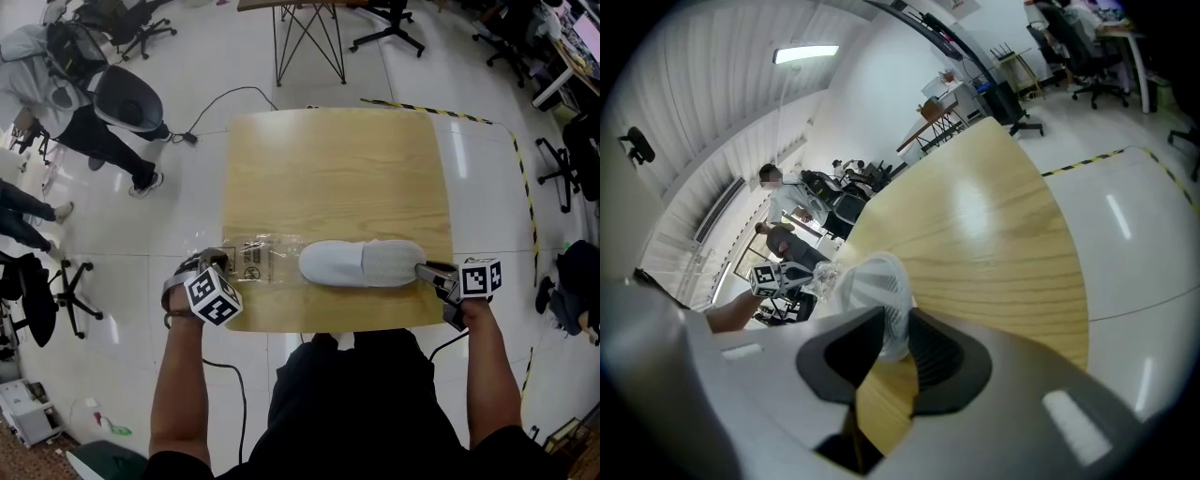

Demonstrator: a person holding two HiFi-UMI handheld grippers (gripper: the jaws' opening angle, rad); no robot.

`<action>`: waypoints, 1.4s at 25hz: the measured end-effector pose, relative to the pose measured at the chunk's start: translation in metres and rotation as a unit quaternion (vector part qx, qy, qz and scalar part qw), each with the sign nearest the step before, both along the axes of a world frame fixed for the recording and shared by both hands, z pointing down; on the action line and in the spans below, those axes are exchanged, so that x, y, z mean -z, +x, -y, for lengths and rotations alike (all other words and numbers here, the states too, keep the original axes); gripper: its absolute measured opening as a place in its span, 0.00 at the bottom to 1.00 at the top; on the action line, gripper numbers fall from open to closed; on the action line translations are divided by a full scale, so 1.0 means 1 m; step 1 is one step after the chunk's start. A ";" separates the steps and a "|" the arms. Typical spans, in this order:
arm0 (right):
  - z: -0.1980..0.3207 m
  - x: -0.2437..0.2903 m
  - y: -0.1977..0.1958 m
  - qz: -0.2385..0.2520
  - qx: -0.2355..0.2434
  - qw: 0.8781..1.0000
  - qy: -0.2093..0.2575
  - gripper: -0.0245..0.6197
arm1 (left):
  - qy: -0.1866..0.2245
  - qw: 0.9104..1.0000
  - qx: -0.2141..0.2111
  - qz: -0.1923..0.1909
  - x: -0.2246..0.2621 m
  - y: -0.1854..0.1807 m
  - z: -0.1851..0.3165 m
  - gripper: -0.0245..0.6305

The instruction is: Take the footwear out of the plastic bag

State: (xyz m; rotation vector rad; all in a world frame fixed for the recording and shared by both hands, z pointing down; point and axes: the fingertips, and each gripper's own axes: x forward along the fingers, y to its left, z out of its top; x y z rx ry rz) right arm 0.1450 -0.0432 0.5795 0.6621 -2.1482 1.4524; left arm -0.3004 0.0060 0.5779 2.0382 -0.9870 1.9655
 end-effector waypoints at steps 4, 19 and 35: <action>0.008 0.000 0.001 -0.008 0.006 1.000 0.003 0.17 | 0.015 1.000 0.017 0.004 0.006 -0.012 0.011 0.05; 0.012 -0.003 0.003 -0.017 0.009 1.000 -0.004 0.17 | 0.052 0.997 0.054 0.028 0.025 -0.051 0.038 0.05; 0.002 -0.005 -0.025 0.015 -0.005 1.000 -0.019 0.17 | 0.099 0.987 0.075 -0.106 0.040 0.052 0.115 0.05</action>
